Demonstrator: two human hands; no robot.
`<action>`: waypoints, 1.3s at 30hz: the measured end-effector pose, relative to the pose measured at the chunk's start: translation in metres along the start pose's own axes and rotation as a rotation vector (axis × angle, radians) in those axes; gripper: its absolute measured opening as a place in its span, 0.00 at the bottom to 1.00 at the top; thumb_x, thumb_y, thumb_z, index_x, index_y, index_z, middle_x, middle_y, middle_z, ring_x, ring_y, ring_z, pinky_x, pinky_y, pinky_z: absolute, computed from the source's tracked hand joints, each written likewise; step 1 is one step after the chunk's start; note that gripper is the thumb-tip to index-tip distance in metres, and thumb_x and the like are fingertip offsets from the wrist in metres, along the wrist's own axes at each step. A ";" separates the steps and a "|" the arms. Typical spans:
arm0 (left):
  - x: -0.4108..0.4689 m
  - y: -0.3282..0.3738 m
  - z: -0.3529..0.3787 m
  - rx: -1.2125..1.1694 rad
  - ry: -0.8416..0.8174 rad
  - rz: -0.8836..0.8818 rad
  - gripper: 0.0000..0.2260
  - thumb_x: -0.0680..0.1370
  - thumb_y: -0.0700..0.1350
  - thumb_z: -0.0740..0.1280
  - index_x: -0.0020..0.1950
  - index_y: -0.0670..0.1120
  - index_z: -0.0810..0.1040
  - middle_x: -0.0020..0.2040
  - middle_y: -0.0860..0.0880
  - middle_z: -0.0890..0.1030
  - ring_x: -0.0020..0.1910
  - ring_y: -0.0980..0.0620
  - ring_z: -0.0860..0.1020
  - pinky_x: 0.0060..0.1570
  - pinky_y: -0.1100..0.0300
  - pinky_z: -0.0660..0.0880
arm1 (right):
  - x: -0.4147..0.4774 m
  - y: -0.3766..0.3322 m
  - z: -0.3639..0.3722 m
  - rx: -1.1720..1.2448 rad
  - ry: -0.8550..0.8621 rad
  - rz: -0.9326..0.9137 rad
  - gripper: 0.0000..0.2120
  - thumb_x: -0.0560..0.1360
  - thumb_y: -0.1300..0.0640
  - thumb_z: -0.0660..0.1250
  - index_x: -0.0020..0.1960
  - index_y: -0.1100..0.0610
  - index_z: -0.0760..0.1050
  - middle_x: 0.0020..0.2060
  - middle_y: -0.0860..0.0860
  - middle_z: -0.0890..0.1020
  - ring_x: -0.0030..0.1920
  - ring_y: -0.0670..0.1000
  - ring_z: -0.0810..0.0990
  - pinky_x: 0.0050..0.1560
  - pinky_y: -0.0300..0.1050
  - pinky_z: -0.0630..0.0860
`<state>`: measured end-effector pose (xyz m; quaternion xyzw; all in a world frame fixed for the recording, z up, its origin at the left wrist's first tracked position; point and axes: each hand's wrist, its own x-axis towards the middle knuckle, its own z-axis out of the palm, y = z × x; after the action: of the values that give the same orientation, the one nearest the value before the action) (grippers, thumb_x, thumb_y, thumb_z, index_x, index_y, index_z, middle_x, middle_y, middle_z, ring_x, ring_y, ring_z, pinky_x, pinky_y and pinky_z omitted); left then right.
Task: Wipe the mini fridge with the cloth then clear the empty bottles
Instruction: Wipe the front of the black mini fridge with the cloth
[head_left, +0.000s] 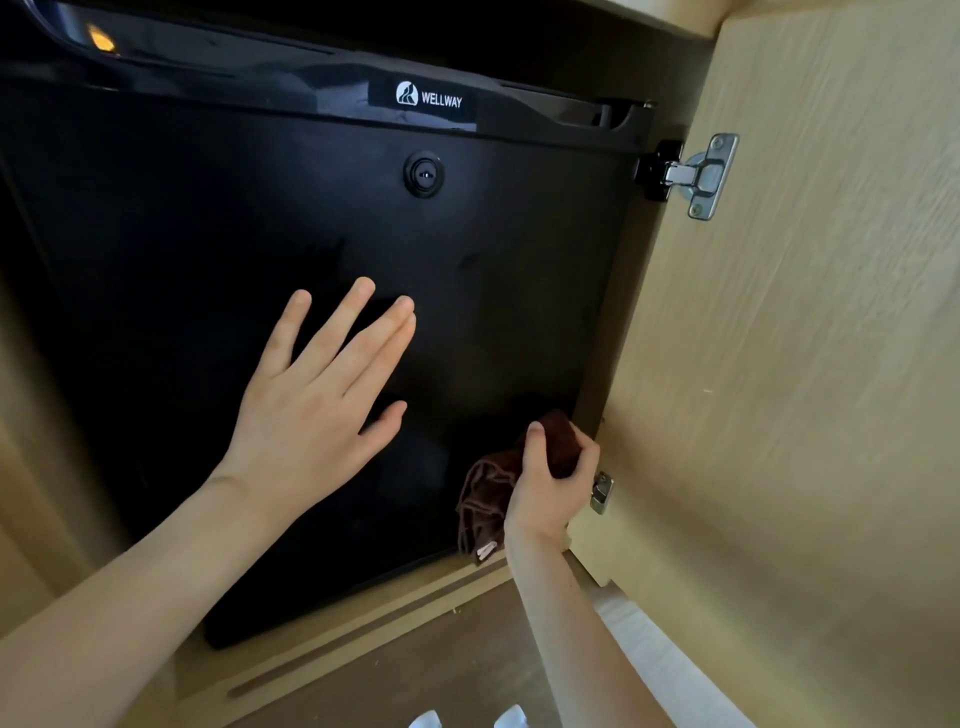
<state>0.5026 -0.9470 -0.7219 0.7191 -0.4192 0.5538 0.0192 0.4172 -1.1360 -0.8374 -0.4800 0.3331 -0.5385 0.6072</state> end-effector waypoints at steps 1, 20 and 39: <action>0.000 0.000 0.001 0.001 -0.003 -0.002 0.29 0.80 0.53 0.61 0.79 0.43 0.62 0.79 0.47 0.63 0.80 0.45 0.56 0.78 0.42 0.46 | 0.001 0.001 0.001 0.025 0.021 0.031 0.13 0.75 0.48 0.73 0.57 0.40 0.75 0.53 0.44 0.81 0.53 0.45 0.81 0.50 0.39 0.80; -0.001 -0.004 -0.003 -0.052 0.006 0.015 0.29 0.79 0.52 0.63 0.78 0.43 0.64 0.78 0.48 0.64 0.79 0.46 0.59 0.79 0.45 0.48 | 0.032 -0.146 0.049 -0.009 0.038 -0.293 0.12 0.77 0.55 0.71 0.57 0.57 0.76 0.49 0.51 0.81 0.51 0.49 0.80 0.56 0.44 0.79; -0.035 -0.068 -0.070 -0.004 -0.207 -0.003 0.33 0.76 0.49 0.71 0.78 0.42 0.64 0.78 0.47 0.65 0.79 0.47 0.59 0.77 0.48 0.56 | -0.104 -0.055 0.056 -0.127 -0.274 -0.500 0.18 0.76 0.55 0.72 0.62 0.43 0.71 0.54 0.49 0.73 0.53 0.38 0.75 0.51 0.29 0.73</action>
<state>0.4892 -0.8484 -0.6934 0.7732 -0.4189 0.4757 -0.0220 0.4299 -1.0197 -0.7800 -0.6525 0.1525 -0.5795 0.4638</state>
